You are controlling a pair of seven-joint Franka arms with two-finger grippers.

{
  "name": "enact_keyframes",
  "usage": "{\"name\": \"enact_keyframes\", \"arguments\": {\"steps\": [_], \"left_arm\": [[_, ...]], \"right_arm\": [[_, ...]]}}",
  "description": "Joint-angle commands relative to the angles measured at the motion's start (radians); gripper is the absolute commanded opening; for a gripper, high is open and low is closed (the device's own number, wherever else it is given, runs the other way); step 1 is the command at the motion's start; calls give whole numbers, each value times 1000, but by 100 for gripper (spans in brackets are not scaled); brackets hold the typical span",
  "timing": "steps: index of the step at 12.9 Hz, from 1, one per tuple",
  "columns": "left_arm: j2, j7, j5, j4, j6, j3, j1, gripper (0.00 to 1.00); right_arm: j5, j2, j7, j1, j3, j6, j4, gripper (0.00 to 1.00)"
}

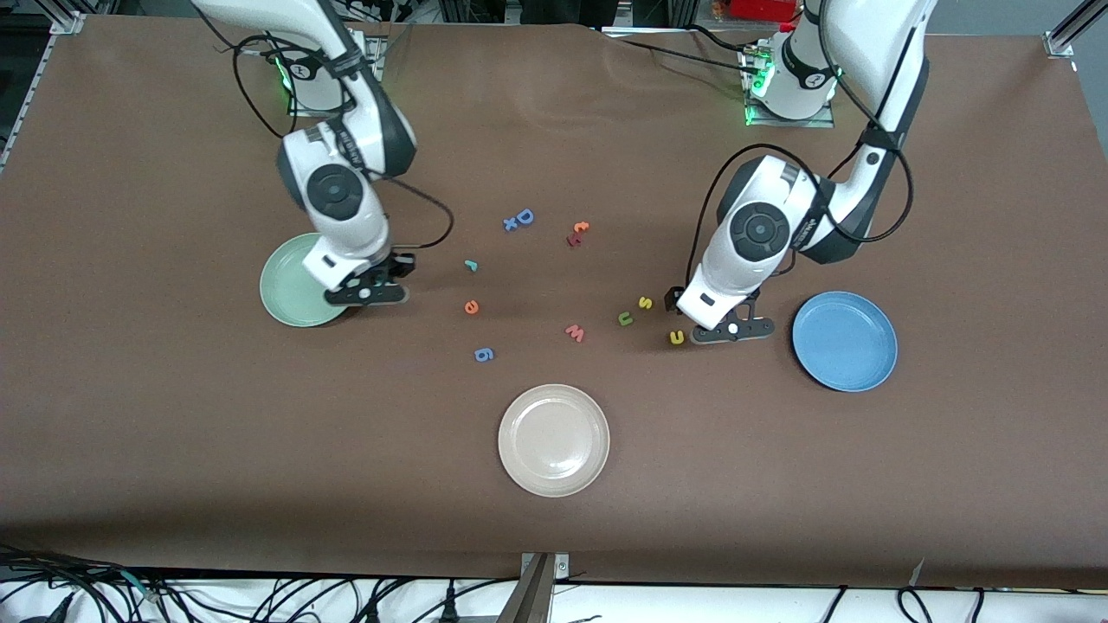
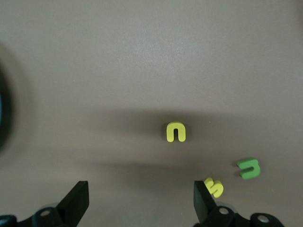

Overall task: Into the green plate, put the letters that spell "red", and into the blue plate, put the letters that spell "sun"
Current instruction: 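Carry the p to the green plate while the left gripper reaches the u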

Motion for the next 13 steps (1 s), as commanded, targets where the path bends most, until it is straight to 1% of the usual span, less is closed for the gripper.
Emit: {"name": "enact_keyframes", "arguments": {"steps": [1, 2, 4, 6, 8, 9, 10, 11, 12, 13], "left_arm": [[54, -69, 21, 25, 54, 50, -36, 97], [75, -111, 11, 25, 80, 61, -47, 97], [112, -175, -49, 25, 117, 69, -65, 97], [137, -179, -100, 25, 145, 70, -70, 97], [157, -179, -108, 25, 180, 70, -84, 97], [161, -179, -108, 25, 183, 70, -88, 96], [165, -179, -108, 26, 183, 72, -90, 96], [171, -179, -105, 26, 185, 72, -93, 94], [180, -177, -100, 35, 189, 91, -114, 94], [185, -174, -97, 43, 203, 128, -151, 94]], "right_arm": [[4, -16, -173, 1, -89, 2, -62, 6], [10, -16, -191, 1, -109, 6, -84, 6], [10, -9, -205, -14, -122, 23, -111, 6], [10, 19, -206, -37, -123, 80, -137, 7], [10, 48, -208, -49, -122, 117, -155, 10], [10, 47, -205, -49, -122, 117, -154, 41], [10, 42, -203, -49, -122, 114, -151, 98], [10, 37, -202, -49, -122, 112, -149, 100], [10, 30, -200, -49, -120, 109, -143, 100], [11, 10, -197, -46, -116, 103, -135, 100]]}}
